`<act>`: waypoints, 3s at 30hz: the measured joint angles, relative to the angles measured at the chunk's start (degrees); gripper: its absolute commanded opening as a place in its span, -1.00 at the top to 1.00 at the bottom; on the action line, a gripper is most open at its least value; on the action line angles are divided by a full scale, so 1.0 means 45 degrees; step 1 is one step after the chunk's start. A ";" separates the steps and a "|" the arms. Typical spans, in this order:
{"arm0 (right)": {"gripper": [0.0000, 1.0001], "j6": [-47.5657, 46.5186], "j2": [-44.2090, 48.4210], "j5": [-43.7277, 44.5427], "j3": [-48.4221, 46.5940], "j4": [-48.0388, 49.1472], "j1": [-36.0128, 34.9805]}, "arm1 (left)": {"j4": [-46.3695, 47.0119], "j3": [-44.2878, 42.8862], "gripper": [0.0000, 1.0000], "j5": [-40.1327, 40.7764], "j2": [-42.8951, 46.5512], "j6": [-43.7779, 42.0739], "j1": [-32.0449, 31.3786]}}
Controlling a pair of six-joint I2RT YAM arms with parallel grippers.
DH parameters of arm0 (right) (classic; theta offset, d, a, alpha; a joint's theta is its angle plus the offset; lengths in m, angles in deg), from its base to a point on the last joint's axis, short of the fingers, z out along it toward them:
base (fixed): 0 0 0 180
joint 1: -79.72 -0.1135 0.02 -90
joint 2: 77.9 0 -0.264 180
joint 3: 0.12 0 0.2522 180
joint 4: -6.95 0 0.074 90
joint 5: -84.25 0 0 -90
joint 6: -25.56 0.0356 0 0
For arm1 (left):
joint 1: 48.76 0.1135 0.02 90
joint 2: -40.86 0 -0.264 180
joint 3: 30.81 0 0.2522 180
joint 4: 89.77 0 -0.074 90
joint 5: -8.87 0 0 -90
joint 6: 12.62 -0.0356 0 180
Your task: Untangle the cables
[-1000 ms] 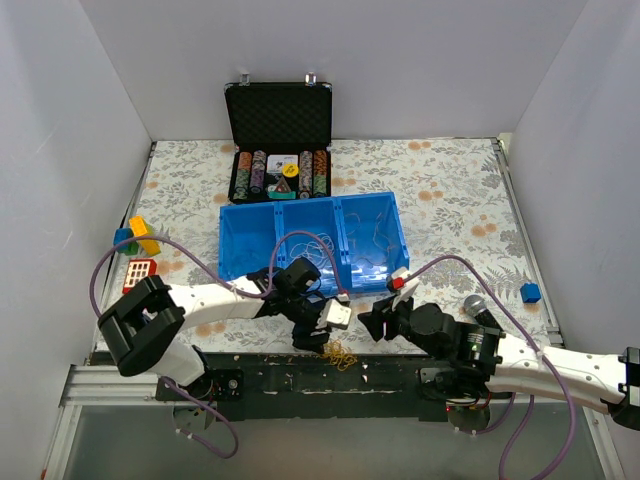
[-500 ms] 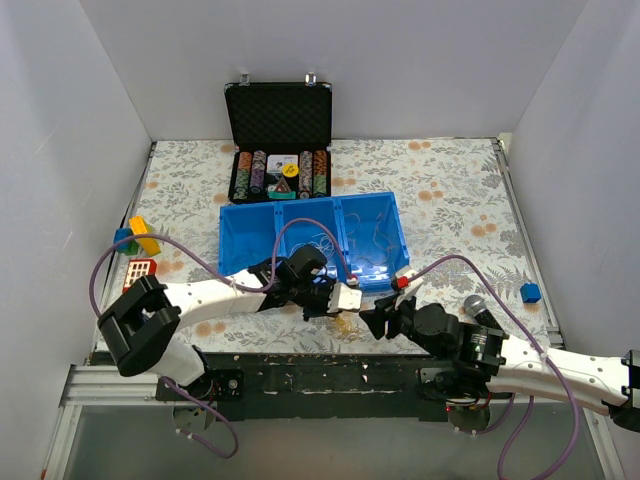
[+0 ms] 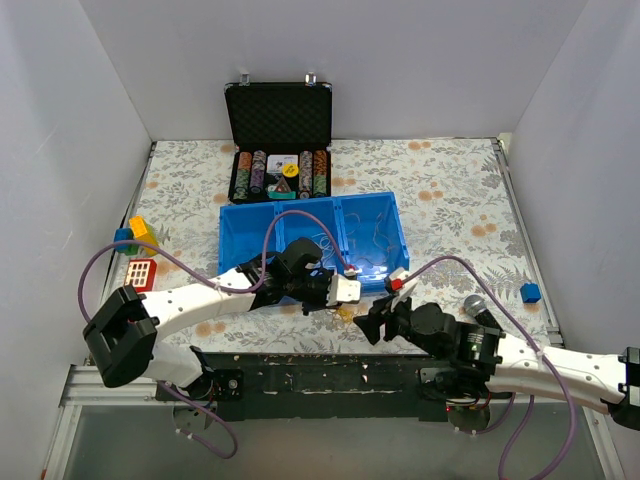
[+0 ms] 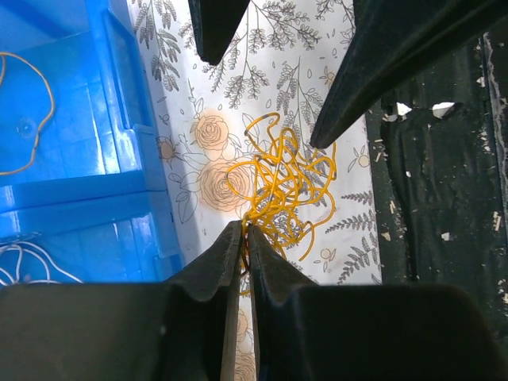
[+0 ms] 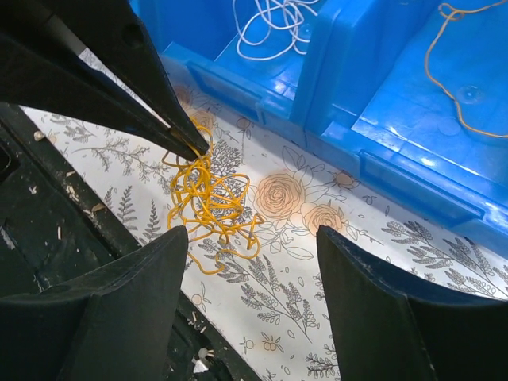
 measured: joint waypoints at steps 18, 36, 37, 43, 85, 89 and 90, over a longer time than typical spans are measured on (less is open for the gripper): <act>-0.15 -0.1865 -0.2001 -0.0709 -0.1093 0.0801 0.0000 | -0.1088 -0.0228 0.85 -0.0937 0.0845 0.0325 0.0000; 0.97 -0.2773 -0.2720 -0.1860 -0.2064 0.0510 0.0000 | -0.1239 -0.0228 0.41 -0.1112 0.1462 0.0311 0.0000; 0.97 -0.2769 -0.2739 -0.1870 -0.2093 0.0486 0.0000 | -0.1277 -0.0228 0.36 -0.1112 0.1477 0.0287 0.0000; 0.97 -0.2754 -0.2540 -0.1880 -0.2361 0.0272 0.0000 | -0.1622 -0.0209 -0.29 -0.1088 0.1651 0.0019 0.0000; 0.97 -0.2642 -0.2633 -0.3512 -0.3167 0.0160 0.0053 | -0.1472 -0.0690 1.00 -0.1642 0.2234 0.1025 -0.0019; 0.75 -0.2560 -0.2540 -0.3580 -0.3167 0.0194 0.0073 | -0.1248 -0.0578 1.00 -0.1428 0.2234 0.0986 -0.0024; 0.58 -0.2540 -0.2516 -0.3575 -0.3167 0.0189 0.0073 | -0.1161 -0.0549 1.00 -0.1370 0.2234 0.0996 -0.0024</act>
